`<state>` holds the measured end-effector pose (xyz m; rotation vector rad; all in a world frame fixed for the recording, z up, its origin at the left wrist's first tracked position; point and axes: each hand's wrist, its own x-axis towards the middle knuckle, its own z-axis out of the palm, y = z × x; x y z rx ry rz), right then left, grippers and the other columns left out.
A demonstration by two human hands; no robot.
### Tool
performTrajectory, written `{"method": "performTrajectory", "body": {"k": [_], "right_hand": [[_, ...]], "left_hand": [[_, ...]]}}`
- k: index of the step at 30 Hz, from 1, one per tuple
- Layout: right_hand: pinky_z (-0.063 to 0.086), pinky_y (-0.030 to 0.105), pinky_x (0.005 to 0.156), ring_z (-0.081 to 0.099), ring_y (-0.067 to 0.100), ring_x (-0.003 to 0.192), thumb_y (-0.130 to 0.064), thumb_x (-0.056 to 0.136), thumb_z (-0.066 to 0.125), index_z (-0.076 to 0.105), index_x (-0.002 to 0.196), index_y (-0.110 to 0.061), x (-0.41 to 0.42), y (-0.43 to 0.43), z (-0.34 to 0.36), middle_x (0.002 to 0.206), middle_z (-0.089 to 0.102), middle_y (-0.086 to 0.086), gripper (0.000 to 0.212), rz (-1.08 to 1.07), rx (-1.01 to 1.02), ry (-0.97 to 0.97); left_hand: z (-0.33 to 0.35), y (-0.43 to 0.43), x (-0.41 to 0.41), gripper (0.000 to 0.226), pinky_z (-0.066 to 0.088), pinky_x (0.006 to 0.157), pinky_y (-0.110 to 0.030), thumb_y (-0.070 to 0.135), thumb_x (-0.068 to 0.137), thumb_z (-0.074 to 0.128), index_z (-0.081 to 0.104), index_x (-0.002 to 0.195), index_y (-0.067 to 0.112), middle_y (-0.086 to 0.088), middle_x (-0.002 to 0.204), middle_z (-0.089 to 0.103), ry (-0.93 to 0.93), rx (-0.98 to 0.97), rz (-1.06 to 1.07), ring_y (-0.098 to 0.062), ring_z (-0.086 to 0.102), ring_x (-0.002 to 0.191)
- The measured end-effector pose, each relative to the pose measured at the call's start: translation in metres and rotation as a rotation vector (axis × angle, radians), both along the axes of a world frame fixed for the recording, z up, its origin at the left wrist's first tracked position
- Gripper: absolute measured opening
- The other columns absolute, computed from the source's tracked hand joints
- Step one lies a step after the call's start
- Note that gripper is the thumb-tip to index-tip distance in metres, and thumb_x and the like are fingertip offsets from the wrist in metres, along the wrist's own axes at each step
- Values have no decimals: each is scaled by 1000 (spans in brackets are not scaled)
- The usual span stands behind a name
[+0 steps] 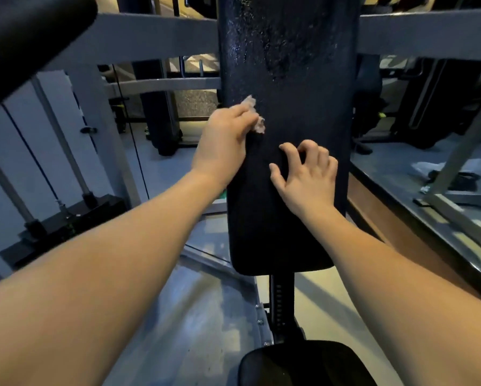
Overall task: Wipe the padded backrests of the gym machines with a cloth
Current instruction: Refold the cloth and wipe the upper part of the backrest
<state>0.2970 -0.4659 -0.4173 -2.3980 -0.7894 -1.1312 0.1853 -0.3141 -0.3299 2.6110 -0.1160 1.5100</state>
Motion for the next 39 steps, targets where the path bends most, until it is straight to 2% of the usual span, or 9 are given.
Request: {"method": "performTrajectory", "body": {"k": [5, 13, 18, 21, 24, 28, 32, 36, 39], "right_hand": [[21, 49, 109, 27, 26, 128, -59, 102, 36, 38, 149, -37, 11, -1, -20, 142, 30, 3, 51, -10, -18, 13], [12, 46, 116, 20, 26, 141, -58, 103, 33, 24, 156, -37, 8, -14, -22, 154, 22, 1, 58, 47, -102, 95], [13, 44, 125, 17, 27, 152, -47, 103, 40, 25, 159, -23, -7, -36, -22, 165, 20, 7, 63, 123, -199, 92], [14, 42, 125, 15, 27, 154, -42, 102, 47, 26, 159, -23, -11, -48, -19, 166, 19, 6, 64, 174, -224, 139], [28, 43, 119, 26, 28, 149, -41, 99, 56, 32, 156, -25, -9, -54, -16, 163, 26, 5, 64, 197, -220, 134], [39, 43, 110, 38, 28, 137, -43, 96, 62, 39, 151, -23, -8, -55, -16, 157, 33, 4, 63, 173, -181, 125], [36, 44, 112, 36, 30, 139, -41, 98, 60, 41, 151, -20, -13, -54, -27, 158, 32, 7, 60, 137, -132, 153], [35, 45, 113, 34, 30, 140, -40, 98, 58, 39, 152, -21, -16, -56, -33, 160, 30, 7, 60, 140, -111, 171], [32, 45, 115, 31, 29, 142, -40, 99, 58, 35, 153, -22, -17, -58, -30, 161, 26, 6, 61, 155, -117, 229]], "left_hand": [[14, 6, 43, 33, 47, 97, -43, 24, 99, 44, 71, 111, 8, -10, 128, 63, 128, 350, 169, -37, 53, 114], [-46, 6, 9, 47, 46, 95, -35, 22, 96, 38, 68, 126, 2, -14, 131, 63, 111, 317, 235, -32, 51, 110], [-119, -4, -27, 35, 51, 87, -39, 5, 87, 64, 70, 122, 5, -13, 123, 66, 212, 300, 110, -28, 44, 102], [-133, -14, -46, 46, 51, 76, -33, -6, 70, 83, 74, 110, 13, -7, 119, 69, 361, 388, 32, -25, 48, 93], [-86, -18, -26, 36, 55, 80, -43, 0, 87, 62, 68, 117, 19, -8, 136, 61, 289, 358, 40, -30, 51, 97], [-21, -24, 18, 36, 44, 93, -39, 15, 98, 38, 70, 116, 14, -10, 145, 56, 170, 298, 181, -35, 54, 106], [-58, -23, 17, 49, 50, 91, -41, 23, 95, 32, 68, 124, 6, -10, 135, 61, 162, 310, 225, -34, 49, 116], [-120, -31, -21, 31, 53, 83, -39, 6, 88, 56, 71, 115, 7, -9, 122, 66, 264, 302, 85, -30, 48, 108], [-110, -24, -26, 29, 58, 71, -44, -2, 85, 72, 74, 110, 12, -7, 123, 68, 333, 360, 21, -32, 55, 95]]}}
